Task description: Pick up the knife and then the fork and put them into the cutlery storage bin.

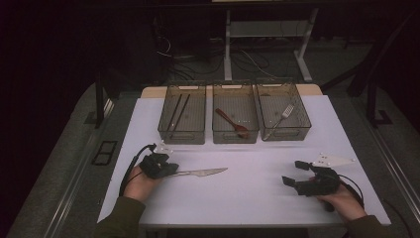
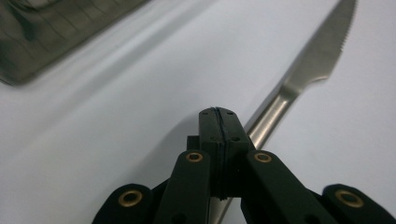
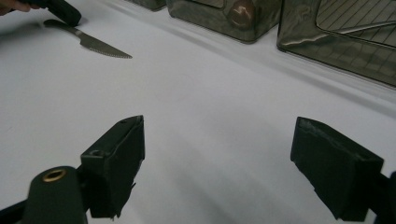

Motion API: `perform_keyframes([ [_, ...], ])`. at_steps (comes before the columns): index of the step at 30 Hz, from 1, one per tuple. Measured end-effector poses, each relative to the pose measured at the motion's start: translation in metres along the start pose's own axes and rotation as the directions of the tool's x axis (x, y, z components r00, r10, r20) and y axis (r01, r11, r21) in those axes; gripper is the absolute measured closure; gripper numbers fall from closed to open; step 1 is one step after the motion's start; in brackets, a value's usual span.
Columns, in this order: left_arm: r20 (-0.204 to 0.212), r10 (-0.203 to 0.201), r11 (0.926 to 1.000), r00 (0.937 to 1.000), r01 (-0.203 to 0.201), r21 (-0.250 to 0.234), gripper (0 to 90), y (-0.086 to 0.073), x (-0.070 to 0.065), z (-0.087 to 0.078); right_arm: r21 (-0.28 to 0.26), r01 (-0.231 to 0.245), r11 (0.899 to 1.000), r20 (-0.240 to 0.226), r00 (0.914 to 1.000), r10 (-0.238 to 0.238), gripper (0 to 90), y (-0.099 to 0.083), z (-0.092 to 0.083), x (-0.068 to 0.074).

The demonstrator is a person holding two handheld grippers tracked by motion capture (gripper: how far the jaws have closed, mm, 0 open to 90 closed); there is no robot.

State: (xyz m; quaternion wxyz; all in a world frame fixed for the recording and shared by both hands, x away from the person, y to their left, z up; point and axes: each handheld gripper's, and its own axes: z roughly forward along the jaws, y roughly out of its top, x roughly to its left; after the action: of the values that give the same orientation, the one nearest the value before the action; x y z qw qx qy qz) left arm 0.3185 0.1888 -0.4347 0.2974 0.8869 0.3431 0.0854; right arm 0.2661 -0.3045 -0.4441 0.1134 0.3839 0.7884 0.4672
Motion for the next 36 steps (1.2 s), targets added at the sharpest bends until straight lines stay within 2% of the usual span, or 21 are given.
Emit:
perform_keyframes([
  [6,0.033,0.017,0.9997,0.9993,-0.017,0.016,89.1,-0.009,-0.016,-0.007,0.002,-0.001,1.000,-0.003,1.0000,0.001,17.1,0.000,0.000,0.001],
  [10,0.061,0.018,0.9998,0.9980,-0.019,0.006,89.1,-0.014,-0.028,-0.015,0.002,0.000,1.000,-0.003,1.0000,0.000,17.1,0.000,0.000,0.001],
  [13,0.109,0.026,0.9997,0.9937,-0.026,0.001,89.1,-0.018,-0.036,-0.020,0.003,0.001,1.000,-0.004,1.0000,-0.001,17.1,0.000,0.000,0.001],
  [15,0.088,0.041,0.9991,0.9953,-0.040,-0.011,89.0,-0.019,-0.040,-0.020,0.004,0.003,1.000,-0.004,1.0000,-0.002,17.0,0.000,0.000,0.001],
  [17,0.070,0.054,0.9981,0.9961,-0.052,-0.034,88.9,-0.018,-0.039,-0.022,0.003,0.006,1.000,-0.005,1.0000,-0.006,17.1,0.000,0.001,0.001],
  [19,0.079,0.045,0.9959,0.9958,-0.038,-0.082,85.9,-0.015,-0.037,-0.024,0.003,0.007,1.000,-0.007,1.0000,-0.007,17.1,0.000,0.001,0.002],
  [23,0.114,0.097,0.9890,0.9888,-0.083,-0.123,77.3,-0.009,-0.035,-0.019,0.008,0.007,1.000,-0.007,0.9999,-0.007,17.1,0.000,0.002,0.002],
  [24,0.126,0.097,0.9884,0.9873,-0.081,-0.128,75.5,-0.008,-0.035,-0.015,0.009,0.007,1.000,-0.008,0.9999,-0.007,17.1,0.000,0.002,0.002],
  [27,0.153,0.130,0.9866,0.9797,-0.112,-0.118,72.0,-0.007,-0.034,-0.006,0.008,0.010,1.000,-0.008,0.9999,-0.010,17.1,0.000,0.002,0.002],
  [28,0.152,0.122,0.9882,0.9808,-0.106,-0.110,71.7,-0.008,-0.035,-0.004,0.007,0.011,1.000,-0.009,0.9999,-0.011,17.1,0.000,0.002,0.002],
  [29,0.148,0.137,0.9874,0.9795,-0.123,-0.100,71.7,-0.008,-0.035,-0.002,0.007,0.011,1.000,-0.008,0.9999,-0.011,17.1,0.000,0.001,0.002],
  [32,0.151,0.142,0.9867,0.9783,-0.127,-0.102,71.6,-0.009,-0.034,0.001,0.005,0.009,1.000,-0.008,0.9999,-0.009,17.1,0.000,0.001,0.002],
  [33,0.158,0.155,0.9857,0.9753,-0.142,-0.091,71.7,-0.010,-0.033,0.002,0.006,0.008,1.000,-0.009,0.9999,-0.008,17.1,0.000,0.001,0.002],
  [35,0.164,0.149,0.9862,0.9751,-0.135,-0.096,72.2,-0.013,-0.033,0.003,0.006,0.007,1.000,-0.009,0.9999,-0.007,17.1,0.000,0.001,0.002],
  [36,0.171,0.156,0.9851,0.9729,-0.140,-0.099,72.2,-0.013,-0.032,0.002,0.006,0.006,1.000,-0.009,0.9999,-0.006,17.0,0.000,0.001,0.002],
])
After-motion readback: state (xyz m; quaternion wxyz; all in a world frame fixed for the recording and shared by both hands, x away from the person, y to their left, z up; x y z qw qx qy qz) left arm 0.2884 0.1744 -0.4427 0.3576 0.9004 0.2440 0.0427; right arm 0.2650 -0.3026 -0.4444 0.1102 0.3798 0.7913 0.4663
